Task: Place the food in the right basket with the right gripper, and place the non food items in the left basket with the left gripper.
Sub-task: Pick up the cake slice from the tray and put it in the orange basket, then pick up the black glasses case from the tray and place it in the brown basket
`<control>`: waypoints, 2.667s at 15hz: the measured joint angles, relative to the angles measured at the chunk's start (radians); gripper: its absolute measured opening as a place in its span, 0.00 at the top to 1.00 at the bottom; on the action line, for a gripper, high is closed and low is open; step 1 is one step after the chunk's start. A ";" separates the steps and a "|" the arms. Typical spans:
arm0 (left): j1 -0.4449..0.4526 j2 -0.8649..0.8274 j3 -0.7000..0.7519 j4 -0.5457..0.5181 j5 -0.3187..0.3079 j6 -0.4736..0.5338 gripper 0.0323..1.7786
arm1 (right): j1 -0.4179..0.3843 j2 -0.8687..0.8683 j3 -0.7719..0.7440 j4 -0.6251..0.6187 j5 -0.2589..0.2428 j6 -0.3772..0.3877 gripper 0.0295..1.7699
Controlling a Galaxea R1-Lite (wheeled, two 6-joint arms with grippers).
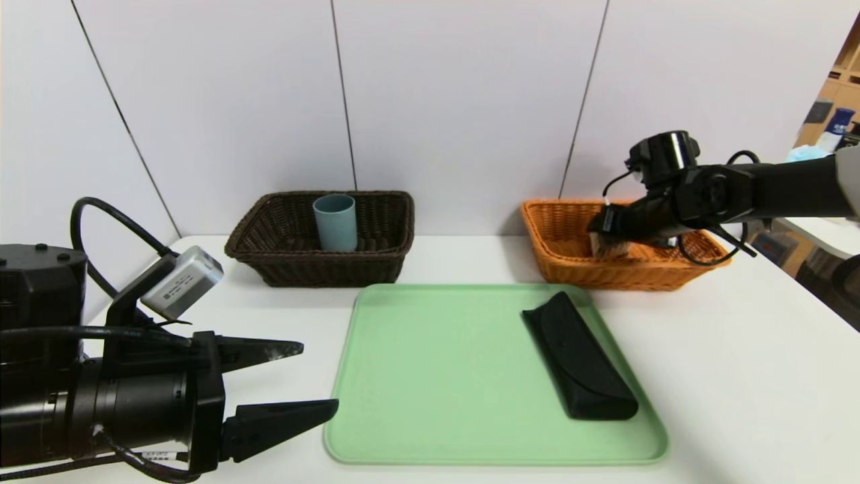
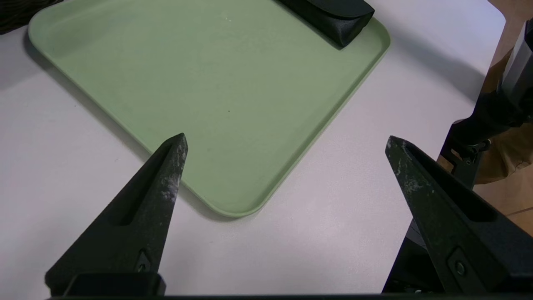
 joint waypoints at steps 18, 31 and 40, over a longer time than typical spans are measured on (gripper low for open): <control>0.000 -0.131 0.026 0.011 0.005 -0.008 0.05 | 0.346 -0.472 0.116 0.389 0.067 0.007 0.05; 0.000 -0.203 0.053 0.034 0.005 -0.007 0.05 | 0.466 -0.558 0.433 0.497 -0.033 -0.080 0.04; 0.000 -0.156 0.057 0.106 0.040 0.129 0.05 | 0.483 -0.404 0.444 0.420 -0.052 -0.085 0.04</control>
